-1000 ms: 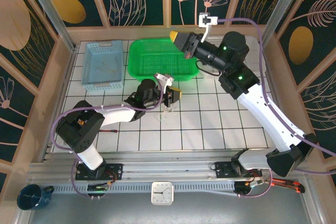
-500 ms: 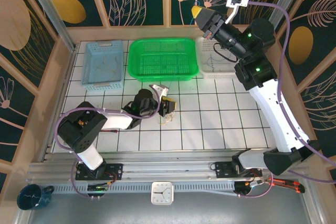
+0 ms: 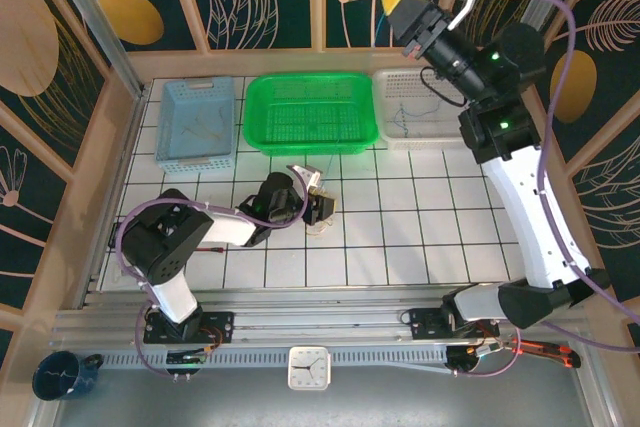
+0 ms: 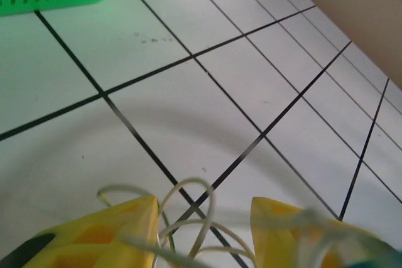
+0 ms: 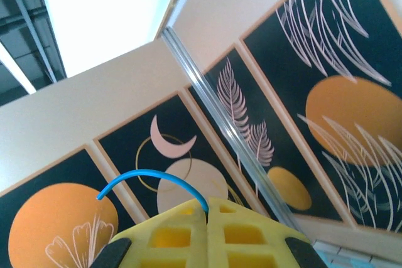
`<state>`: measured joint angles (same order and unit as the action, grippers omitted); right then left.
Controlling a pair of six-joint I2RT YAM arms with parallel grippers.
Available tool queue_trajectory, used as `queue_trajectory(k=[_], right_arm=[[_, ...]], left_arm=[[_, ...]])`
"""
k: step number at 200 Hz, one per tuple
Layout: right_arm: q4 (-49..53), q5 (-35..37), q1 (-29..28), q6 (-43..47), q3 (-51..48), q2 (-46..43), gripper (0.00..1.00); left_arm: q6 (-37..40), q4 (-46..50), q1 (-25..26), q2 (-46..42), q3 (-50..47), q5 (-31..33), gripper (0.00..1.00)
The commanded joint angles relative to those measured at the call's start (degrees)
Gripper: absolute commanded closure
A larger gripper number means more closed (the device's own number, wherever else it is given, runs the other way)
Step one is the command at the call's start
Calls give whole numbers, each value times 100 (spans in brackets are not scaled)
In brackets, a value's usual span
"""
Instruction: Untangle the cables
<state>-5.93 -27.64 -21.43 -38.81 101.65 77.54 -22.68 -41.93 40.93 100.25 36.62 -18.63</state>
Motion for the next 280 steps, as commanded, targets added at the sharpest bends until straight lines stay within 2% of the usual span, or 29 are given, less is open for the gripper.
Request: queue_trajectory(k=[1, 31, 79, 108, 131, 147, 159, 176, 214, 235, 261, 280], right_arm=[[-266, -119, 242, -191, 574, 13, 100], [-471, -192, 506, -474, 885, 110, 100], [-765, -336, 639, -749, 482, 69, 100], [-793, -495, 1295, -1040, 928, 131, 100], [-762, -672, 1987, -1392, 1461, 291, 100], [-942, -734, 2351, -1648, 1494, 284, 100], [-1105, -743, 2550, -1826, 1396, 231, 100], [-1459, -789, 2619, -2121, 1105, 189, 100], [-1983, -1015, 2614, -2365, 146, -64, 100], [-2033, -1072, 2615, -2266, -366, -289, 100], [-2011, -1121, 2608, -2118, -917, -546, 100], [-2015, -1130, 2598, -2060, -1218, -696, 100]], left_arm=[[9, -173, 12, 128, -145, -18, 57], [-17, -236, 6, 126, -259, 14, 57], [5, -245, 9, 134, -304, 44, 69], [19, -244, 8, 163, -330, 34, 86], [22, -280, 7, 177, -380, 57, 91], [11, -300, 12, 186, -384, 62, 94], [1, -314, 4, 188, -390, 62, 97], [-21, -350, 4, 177, -411, 70, 98], [-17, -290, 6, 111, -400, 63, 88], [-44, -248, 9, 16, -379, 28, 75], [-121, -228, 5, -131, -354, -17, 53], [-175, -206, 10, -248, -339, -52, 41]])
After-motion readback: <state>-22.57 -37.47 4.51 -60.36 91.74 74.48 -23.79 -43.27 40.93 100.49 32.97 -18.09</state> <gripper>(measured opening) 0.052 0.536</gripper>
